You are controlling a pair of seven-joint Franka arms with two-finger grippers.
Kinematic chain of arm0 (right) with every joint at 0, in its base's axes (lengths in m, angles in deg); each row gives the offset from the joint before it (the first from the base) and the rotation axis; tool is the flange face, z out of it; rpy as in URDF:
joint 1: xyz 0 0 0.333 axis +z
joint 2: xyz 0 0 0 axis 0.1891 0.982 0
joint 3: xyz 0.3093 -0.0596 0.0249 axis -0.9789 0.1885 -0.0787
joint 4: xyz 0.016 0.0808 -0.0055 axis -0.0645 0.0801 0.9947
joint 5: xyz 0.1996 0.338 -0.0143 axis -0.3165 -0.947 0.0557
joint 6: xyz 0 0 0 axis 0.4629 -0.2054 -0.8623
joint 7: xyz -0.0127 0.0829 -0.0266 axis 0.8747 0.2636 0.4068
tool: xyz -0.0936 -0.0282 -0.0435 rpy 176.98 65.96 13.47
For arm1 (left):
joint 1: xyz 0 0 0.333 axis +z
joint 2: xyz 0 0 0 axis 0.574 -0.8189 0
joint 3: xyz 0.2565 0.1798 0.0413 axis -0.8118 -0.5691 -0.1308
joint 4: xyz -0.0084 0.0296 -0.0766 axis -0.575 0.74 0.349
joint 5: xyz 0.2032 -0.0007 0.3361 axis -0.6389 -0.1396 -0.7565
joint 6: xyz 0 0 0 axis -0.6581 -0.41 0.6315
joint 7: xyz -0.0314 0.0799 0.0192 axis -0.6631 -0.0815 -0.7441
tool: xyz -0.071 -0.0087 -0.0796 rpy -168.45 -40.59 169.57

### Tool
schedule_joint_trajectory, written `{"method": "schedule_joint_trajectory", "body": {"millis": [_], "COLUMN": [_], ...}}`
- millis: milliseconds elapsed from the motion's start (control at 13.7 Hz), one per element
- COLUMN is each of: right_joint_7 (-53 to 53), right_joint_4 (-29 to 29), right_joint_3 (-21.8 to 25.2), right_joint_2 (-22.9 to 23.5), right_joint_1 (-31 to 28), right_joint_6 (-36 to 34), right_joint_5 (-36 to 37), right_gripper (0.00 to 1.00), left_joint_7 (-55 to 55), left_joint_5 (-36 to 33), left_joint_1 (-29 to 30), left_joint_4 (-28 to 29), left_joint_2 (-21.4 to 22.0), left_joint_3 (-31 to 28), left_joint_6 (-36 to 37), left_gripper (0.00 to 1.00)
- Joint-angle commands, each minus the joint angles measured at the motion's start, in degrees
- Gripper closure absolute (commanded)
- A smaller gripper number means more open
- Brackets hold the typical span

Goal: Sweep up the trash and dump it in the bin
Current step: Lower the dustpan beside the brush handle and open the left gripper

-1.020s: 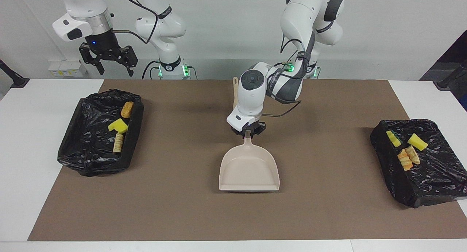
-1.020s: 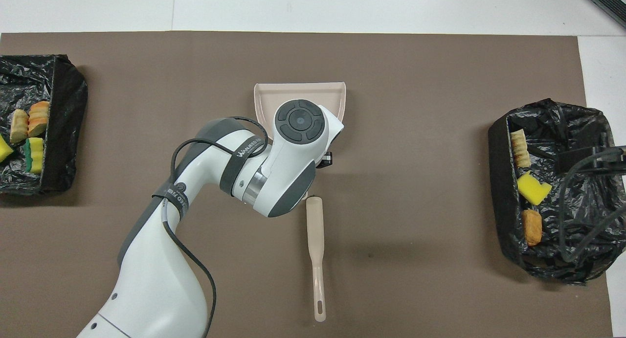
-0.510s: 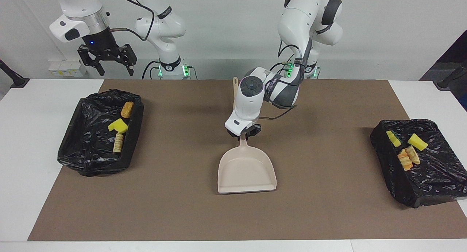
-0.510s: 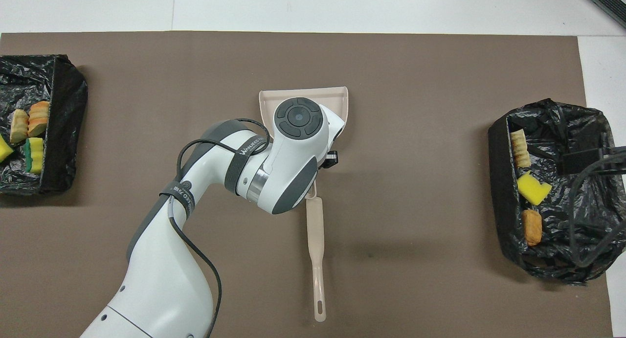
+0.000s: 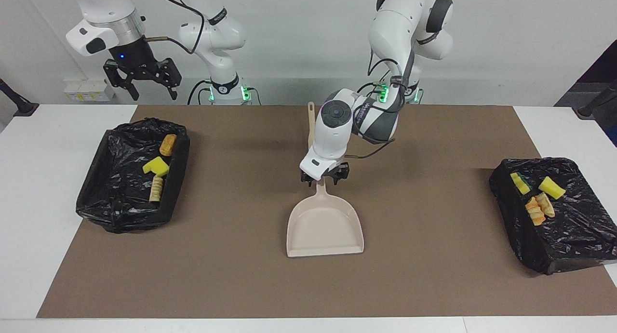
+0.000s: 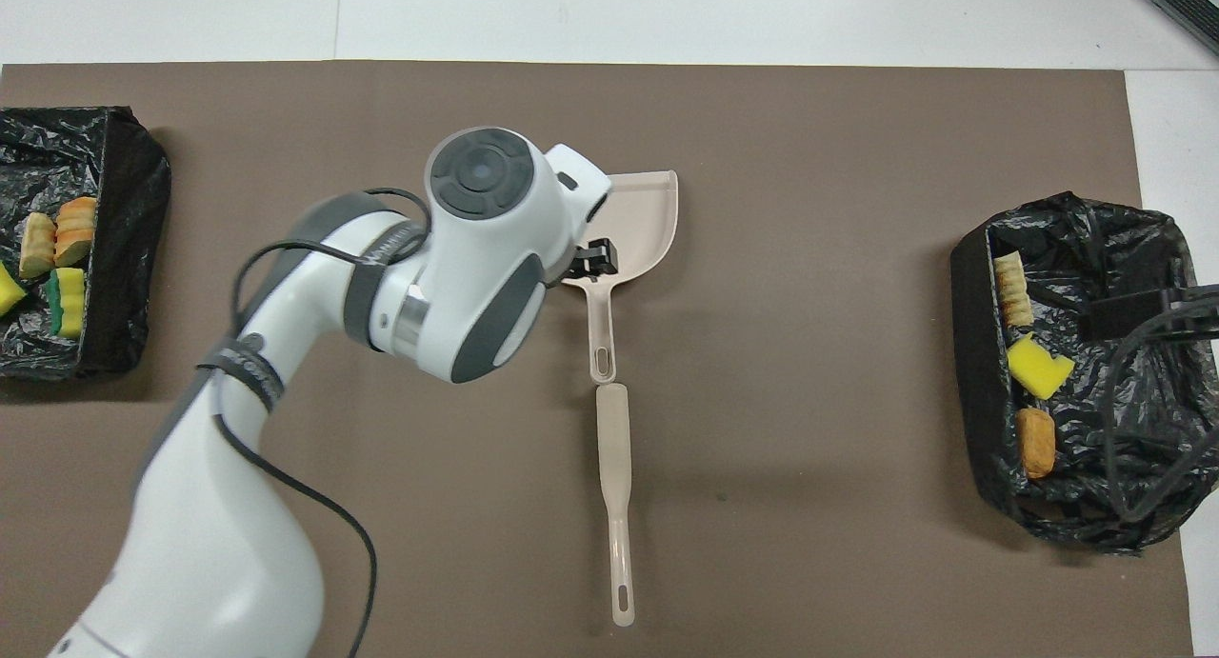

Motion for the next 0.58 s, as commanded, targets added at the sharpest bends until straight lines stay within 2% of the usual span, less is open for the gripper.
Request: {"method": "schedule_joint_trajectory", "body": {"millis": [0, 146, 364, 510], "right_joint_7": [1.43, 1.43, 1.43, 1.43], "right_joint_4": [-0.15, -0.15, -0.15, -0.15], "right_joint_3": [-0.2, -0.2, -0.2, -0.2], "right_joint_2": [-0.07, -0.07, -0.07, -0.07], "right_joint_1": [-0.57, -0.57, -0.57, -0.57], "right_joint_6": [-0.53, -0.53, -0.53, -0.53], "right_joint_5": [-1.07, -1.07, -1.07, -1.07], "right_gripper": [0.0, 0.0, 0.0, 0.0], "left_joint_7": [6.28, 13.47, 26.91, 33.34], "left_joint_5": [-0.98, -1.87, -1.96, -2.57], "left_joint_1": [3.39, 6.82, 15.07, 20.08], "left_joint_4": [4.25, 5.3, 8.29, 8.12], "left_joint_2": [5.52, 8.24, 14.12, 16.41], "left_joint_3": [-1.59, -2.04, -2.04, -2.04], "left_joint_6": [3.63, 4.6, 5.48, 9.33], "left_gripper": [0.0, 0.0, 0.0, 0.0]}}
